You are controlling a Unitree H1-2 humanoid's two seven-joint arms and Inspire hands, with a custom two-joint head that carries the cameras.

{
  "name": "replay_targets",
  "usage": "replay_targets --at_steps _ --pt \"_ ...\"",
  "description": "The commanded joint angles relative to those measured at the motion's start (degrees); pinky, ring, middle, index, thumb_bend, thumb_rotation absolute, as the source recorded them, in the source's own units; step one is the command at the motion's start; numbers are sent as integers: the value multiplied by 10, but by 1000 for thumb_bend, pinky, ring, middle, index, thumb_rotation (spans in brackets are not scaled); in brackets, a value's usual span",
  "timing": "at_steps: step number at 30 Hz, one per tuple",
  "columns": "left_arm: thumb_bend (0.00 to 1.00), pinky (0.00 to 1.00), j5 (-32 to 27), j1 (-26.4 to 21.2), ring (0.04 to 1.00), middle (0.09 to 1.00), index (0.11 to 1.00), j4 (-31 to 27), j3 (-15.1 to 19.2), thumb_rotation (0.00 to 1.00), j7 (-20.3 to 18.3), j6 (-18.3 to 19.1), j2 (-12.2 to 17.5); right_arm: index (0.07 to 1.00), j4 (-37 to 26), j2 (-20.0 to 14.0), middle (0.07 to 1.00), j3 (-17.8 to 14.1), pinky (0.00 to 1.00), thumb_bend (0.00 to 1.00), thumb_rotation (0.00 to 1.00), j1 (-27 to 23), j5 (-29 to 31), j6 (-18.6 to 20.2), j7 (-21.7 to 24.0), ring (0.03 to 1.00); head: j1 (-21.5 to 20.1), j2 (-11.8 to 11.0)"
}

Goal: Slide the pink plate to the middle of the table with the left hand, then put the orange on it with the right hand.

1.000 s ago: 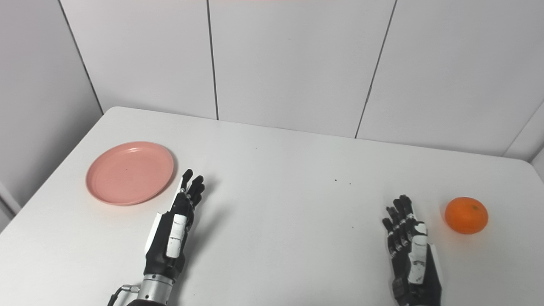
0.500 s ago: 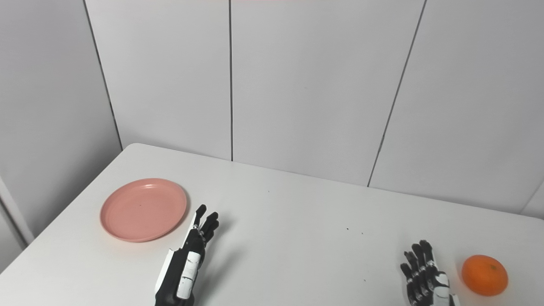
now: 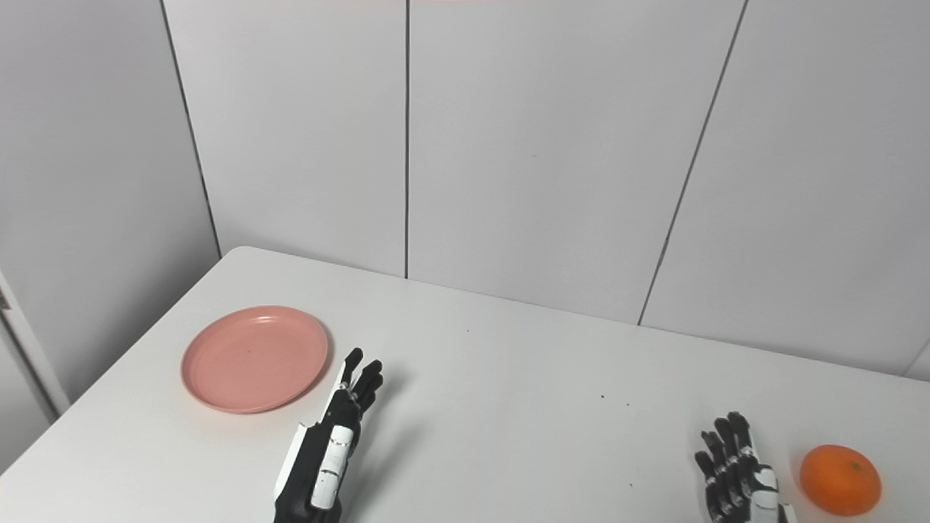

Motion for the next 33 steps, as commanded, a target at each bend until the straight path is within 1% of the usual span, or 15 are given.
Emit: replay_targets --at_steps 1,2,5,7,9,11,14,16,19,21,23,26,28,33 --pt "687 970 -4 51 948 948 994 94 1 965 5 -11 -5 1000 77 12 1000 2 1000 851 1000 57 0 -31 12 1000 -1 3" --pt "695 967 -8 51 946 946 993 91 3 962 4 -8 -5 1000 74 13 1000 2 1000 851 1000 58 1 -28 12 1000 -1 6" --pt "763 969 -22 50 944 947 984 83 7 936 0 -2 -6 1000 68 13 1000 1 1000 857 1000 60 4 -21 12 1000 1 7" --pt "765 985 -57 49 947 948 975 73 12 893 -11 10 -9 1000 67 11 1000 1 1000 858 1000 61 5 -22 13 1000 3 7" --pt "764 991 -84 45 945 943 957 56 16 876 -19 29 -10 1000 64 10 1000 1 1000 852 1000 62 3 -24 13 1000 4 7" --pt "770 976 -94 38 936 936 942 33 18 878 -19 52 -7 1000 61 9 1000 2 1000 852 1000 63 0 -26 12 1000 4 8" --pt "826 913 -103 28 906 915 896 -1 18 904 -22 85 1 1000 57 8 1000 4 1000 866 1000 66 -2 -27 12 1000 2 11" --pt "852 916 -118 21 910 917 874 -25 20 943 -28 114 7 1000 54 8 1000 6 1000 861 1000 68 -3 -27 12 1000 1 12" --pt "868 933 -144 11 917 920 868 -53 27 962 -34 148 13 997 48 10 1000 7 1000 854 1000 71 -2 -22 9 1000 -1 14" --pt "873 949 -155 3 927 926 878 -66 32 968 -40 161 18 996 47 11 1000 7 1000 858 1000 71 -2 -22 8 1000 -2 15" --pt "886 942 -161 -6 932 929 880 -80 39 978 -43 173 21 989 47 12 1000 7 1000 861 1000 71 -2 -23 7 1000 -3 17" --pt "921 903 -166 -21 902 904 847 -108 51 966 -41 200 23 984 46 12 1000 8 1000 859 1000 70 -3 -21 6 1000 -4 17" --pt "931 893 -164 -31 897 901 846 -122 55 983 -42 212 27 982 48 13 999 7 1000 862 1000 69 -2 -21 5 1000 -3 17" --pt "951 891 -185 -63 911 910 851 -158 66 960 -47 233 43 980 52 13 1000 7 1000 862 1000 67 -3 -23 5 1000 -2 17"
